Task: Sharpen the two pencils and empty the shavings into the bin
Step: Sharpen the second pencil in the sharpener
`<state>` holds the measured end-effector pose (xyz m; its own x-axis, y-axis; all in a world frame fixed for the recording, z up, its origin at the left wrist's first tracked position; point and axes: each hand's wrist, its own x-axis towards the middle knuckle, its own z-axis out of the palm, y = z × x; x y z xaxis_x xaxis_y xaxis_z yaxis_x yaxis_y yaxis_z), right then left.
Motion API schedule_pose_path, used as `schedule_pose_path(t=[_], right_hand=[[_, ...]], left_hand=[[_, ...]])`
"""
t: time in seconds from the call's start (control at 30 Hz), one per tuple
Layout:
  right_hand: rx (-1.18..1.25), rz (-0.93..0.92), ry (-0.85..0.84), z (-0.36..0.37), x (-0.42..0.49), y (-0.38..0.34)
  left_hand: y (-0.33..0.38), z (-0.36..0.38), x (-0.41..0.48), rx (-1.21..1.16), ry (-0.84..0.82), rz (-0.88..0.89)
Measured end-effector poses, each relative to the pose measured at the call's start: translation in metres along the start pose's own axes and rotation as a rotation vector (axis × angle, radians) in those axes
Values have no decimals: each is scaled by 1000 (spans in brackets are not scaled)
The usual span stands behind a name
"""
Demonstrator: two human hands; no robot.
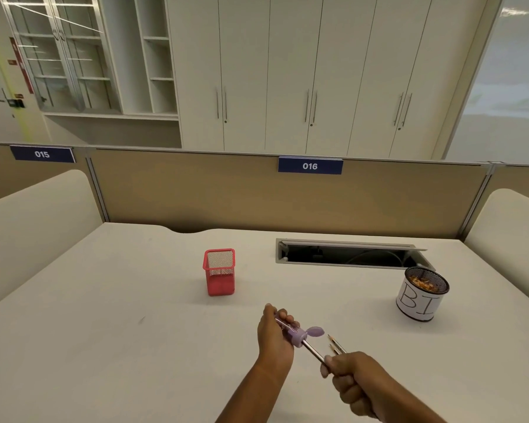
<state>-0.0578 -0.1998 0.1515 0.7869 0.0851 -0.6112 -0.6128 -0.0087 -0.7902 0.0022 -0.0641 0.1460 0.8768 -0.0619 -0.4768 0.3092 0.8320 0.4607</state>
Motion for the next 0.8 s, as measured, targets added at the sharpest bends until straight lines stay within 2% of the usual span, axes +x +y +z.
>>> schedule_pose_path(t=[0.1,0.17,0.2,0.27,0.3,0.37,0.47,0.53,0.57,0.7,0.77,0.8], right_hand=[[315,243,-202,-7,-1,-6],[348,266,-261,-6,0,-7],[325,250,-238,-4,0,-6],[177,165,-145,3,-2,-4],[25,77,-64,7,-3,-3],[-272,-175,85,15,-3,1],[-597,-494,228,16,-3,9],[-970,-690,393,11,6,19],[-1016,-786,467,11,9,21],[-1171,-952,539,9,25,29],[-1205,-779,444,11,11,29],[-1114,-689,365,13,7,27]], left_hand=[[0,-2,4,-12,-19,-7],[-1,-4,5,-18,-19,-9],[-1,-5,6,-23,-13,-8],[-2,-10,8,-29,6,-5],[-1,-11,9,-30,16,-2],[-1,-14,10,-34,29,5],[-2,-16,12,-71,37,26],[-3,-16,12,-91,43,39],[-3,-16,12,-96,46,46],[-6,-10,7,-67,57,64],[-5,-7,3,-16,37,54],[-5,-5,1,1,23,44]])
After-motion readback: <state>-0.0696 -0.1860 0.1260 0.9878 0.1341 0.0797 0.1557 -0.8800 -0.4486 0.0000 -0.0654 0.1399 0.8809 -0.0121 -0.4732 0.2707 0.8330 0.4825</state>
